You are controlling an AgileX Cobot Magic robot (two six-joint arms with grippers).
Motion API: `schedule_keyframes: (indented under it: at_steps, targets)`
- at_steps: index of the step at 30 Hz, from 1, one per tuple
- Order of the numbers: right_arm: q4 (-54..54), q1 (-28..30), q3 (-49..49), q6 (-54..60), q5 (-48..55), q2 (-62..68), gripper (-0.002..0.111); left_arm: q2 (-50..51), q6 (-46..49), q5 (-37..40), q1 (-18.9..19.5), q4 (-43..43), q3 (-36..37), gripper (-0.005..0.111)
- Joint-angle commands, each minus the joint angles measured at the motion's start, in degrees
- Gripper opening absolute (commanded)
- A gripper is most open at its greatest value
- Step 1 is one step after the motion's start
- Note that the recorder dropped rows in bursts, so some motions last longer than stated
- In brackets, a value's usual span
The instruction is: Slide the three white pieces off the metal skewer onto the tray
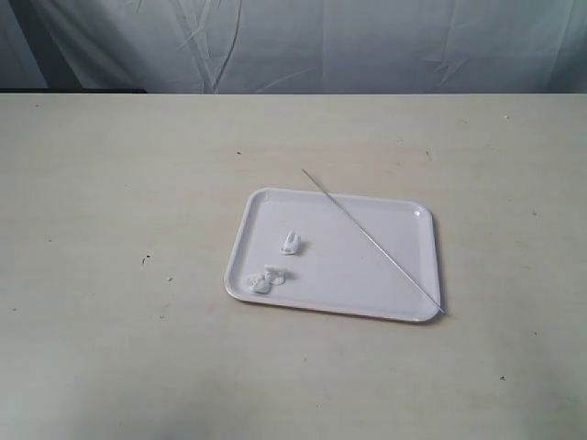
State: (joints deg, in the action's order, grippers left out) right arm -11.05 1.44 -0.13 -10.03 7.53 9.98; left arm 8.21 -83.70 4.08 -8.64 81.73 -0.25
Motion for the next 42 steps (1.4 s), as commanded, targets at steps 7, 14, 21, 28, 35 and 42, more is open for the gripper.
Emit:
schedule_keyframes:
  at_steps: [7,14,21,28,35,42]
  targets:
    - [-10.29,0.1,0.13,0.27,3.14,-0.27,-0.001,-0.44,0.13,-4.08,0.05,-3.83,0.25,0.0]
    - [-10.69,0.1,0.13,-0.23,3.14,-0.27,-0.001,-0.44,0.13,-5.38,0.05,-3.72,0.25,0.0]
    - [-10.67,-0.38,0.13,-0.23,3.03,-0.27,-0.001,-0.44,0.13,-5.37,0.05,-3.55,0.25,0.0]
    - [-10.67,-0.38,0.13,-0.23,3.03,-0.27,-0.001,-0.44,0.24,-5.37,0.05,-3.57,0.25,0.0]
    - [-10.67,-0.1,0.13,-0.23,4.24,-1.64,-0.001,-0.44,0.23,-5.49,0.05,-3.57,0.25,0.0]
    - [-1.71,-0.1,0.13,-0.23,9.46,-6.51,-0.001,-3.93,0.23,-0.18,0.05,10.34,0.25,0.0]
